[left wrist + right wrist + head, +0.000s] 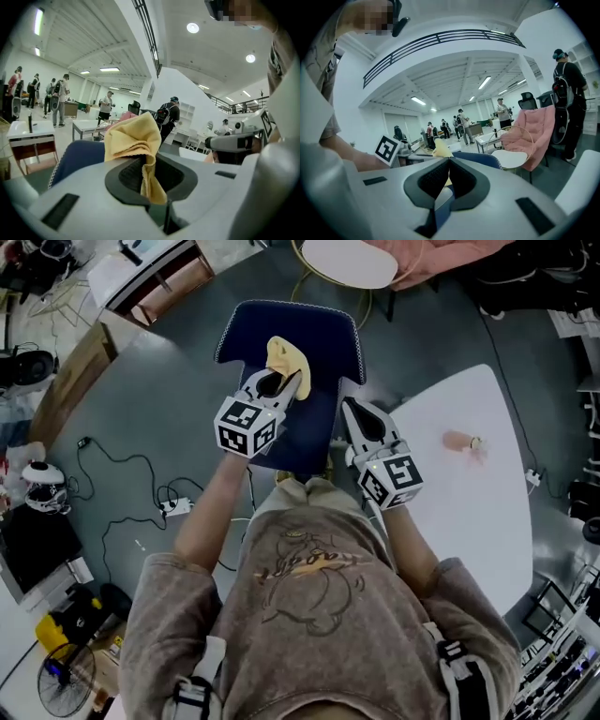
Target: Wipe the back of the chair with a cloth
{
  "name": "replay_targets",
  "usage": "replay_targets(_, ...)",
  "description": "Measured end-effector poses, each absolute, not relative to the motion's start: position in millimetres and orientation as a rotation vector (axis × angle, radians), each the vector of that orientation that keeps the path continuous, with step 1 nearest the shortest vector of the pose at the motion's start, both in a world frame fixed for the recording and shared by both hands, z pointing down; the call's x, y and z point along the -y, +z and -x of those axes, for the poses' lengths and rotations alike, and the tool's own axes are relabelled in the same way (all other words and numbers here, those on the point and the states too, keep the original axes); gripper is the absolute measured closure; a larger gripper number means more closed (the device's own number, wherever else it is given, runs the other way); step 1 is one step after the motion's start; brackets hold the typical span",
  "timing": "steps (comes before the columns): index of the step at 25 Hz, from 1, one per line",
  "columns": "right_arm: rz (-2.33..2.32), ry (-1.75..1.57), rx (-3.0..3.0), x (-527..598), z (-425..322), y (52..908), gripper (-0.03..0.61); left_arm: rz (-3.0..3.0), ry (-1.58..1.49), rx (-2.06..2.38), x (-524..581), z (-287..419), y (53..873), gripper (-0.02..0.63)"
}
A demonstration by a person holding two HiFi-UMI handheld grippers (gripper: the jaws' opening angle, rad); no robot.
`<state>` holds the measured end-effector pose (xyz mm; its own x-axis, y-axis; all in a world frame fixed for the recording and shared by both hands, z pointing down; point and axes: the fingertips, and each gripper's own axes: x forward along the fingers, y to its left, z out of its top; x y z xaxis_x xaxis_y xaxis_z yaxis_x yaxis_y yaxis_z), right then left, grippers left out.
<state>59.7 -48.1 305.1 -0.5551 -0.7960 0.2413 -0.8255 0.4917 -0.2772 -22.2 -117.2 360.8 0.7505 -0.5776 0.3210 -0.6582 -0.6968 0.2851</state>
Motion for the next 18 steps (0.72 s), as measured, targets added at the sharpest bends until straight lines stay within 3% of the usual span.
replay_targets(10,-1.378,0.482,2.733,18.9,-38.7,257.7,0.555,-2.585,0.192,1.056,73.8,52.2,275.8,0.563)
replay_targets(18,-1.386,0.421,2.748,7.5,-42.4,245.7,0.555,-2.58,0.136,1.121,40.1,64.7,253.9,0.563)
